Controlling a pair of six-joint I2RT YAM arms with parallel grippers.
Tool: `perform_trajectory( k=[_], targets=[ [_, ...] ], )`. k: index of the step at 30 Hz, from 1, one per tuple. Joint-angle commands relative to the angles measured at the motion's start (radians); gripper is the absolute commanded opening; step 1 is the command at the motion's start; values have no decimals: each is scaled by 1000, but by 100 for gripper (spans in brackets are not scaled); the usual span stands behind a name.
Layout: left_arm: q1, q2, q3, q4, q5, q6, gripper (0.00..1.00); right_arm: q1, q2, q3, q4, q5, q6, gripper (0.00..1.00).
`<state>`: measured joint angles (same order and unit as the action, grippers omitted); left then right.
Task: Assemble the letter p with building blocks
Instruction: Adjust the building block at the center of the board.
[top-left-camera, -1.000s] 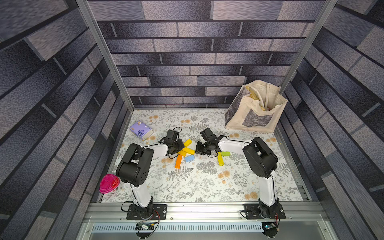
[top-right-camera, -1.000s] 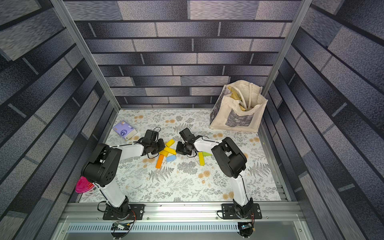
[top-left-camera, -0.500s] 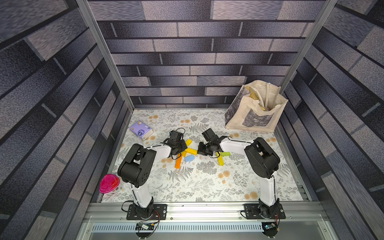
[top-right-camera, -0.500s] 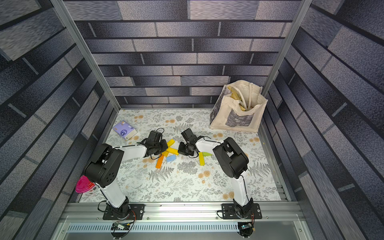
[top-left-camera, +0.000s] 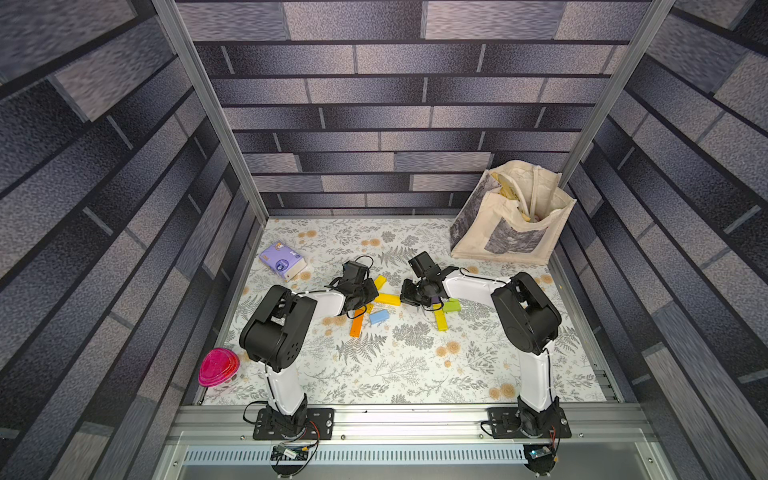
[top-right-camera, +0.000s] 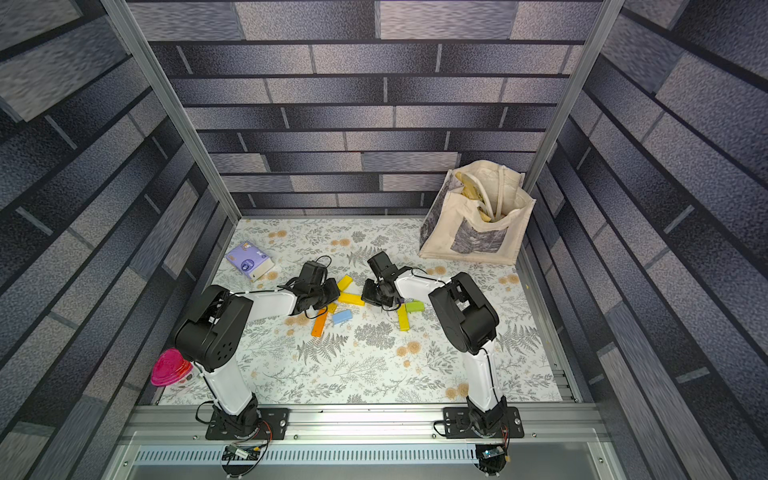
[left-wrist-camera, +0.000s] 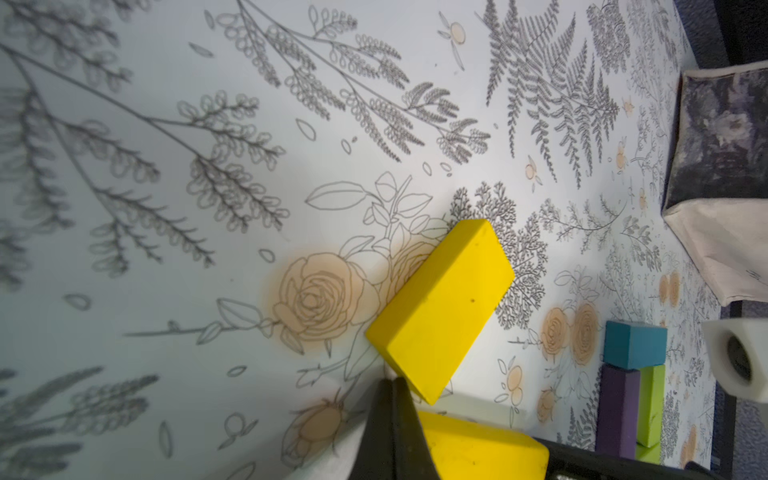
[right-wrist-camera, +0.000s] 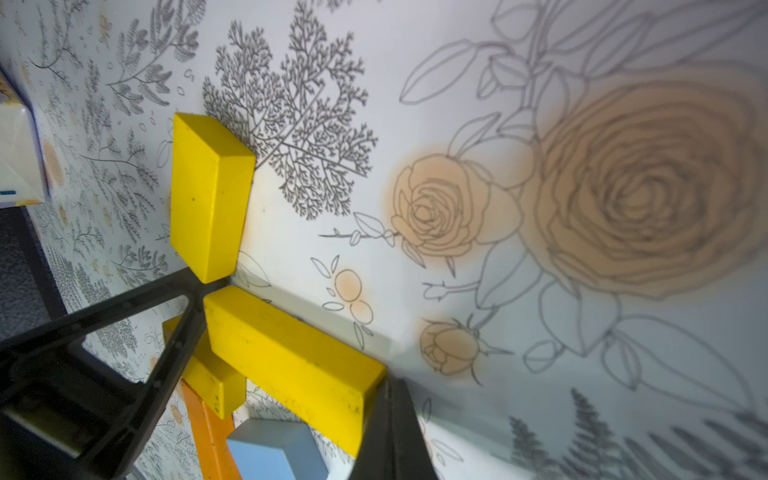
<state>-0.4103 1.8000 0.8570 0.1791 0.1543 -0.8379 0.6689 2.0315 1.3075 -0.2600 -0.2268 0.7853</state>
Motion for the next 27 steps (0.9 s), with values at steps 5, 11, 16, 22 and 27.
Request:
perform_trajectory(
  k=[5,11,16,22,27],
  targets=[
    [5,32,-76,-108,48,-18,0,-2,70,59,-5,-6,-10,0],
    [20,7,-101,-107,47,-18,0,-5,81,75,-12,-5,-9,0],
    [47,-9,-116,-104,43,-15,0,-5,50,60,-26,33,-18,0],
    [77,-48,-132,-129,14,-3,8,-5,14,80,-81,82,-61,0],
    [105,-120,-154,-141,-25,15,30,-3,3,108,-103,110,-113,8]
  ],
)
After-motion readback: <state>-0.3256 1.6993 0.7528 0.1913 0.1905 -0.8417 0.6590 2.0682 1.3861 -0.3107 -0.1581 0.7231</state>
